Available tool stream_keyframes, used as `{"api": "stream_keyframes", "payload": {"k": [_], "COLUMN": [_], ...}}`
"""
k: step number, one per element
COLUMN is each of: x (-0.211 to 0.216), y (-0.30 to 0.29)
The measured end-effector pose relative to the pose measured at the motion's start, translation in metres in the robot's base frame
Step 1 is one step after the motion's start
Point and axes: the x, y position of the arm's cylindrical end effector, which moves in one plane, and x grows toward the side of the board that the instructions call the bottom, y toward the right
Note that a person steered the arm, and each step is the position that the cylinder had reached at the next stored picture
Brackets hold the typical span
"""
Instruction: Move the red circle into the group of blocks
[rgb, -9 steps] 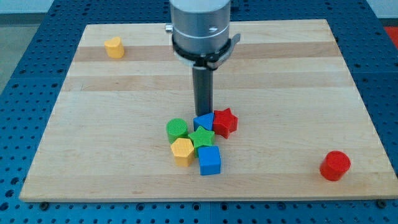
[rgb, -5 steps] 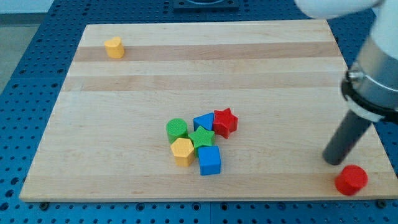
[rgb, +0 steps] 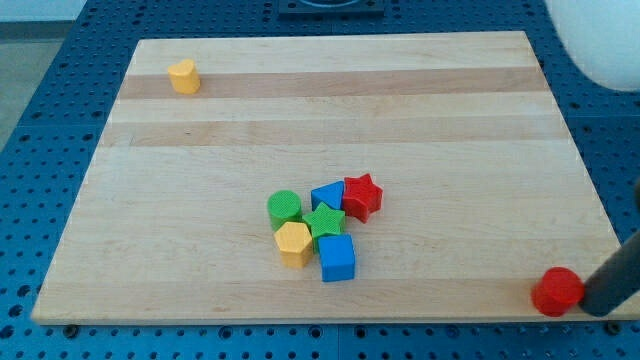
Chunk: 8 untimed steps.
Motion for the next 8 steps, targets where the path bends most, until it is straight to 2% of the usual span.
{"api": "stream_keyframes", "payload": {"k": [2, 7, 8], "x": [-0.001, -0.019, -0.017], "y": [-0.055, -0.135, -0.129]}}
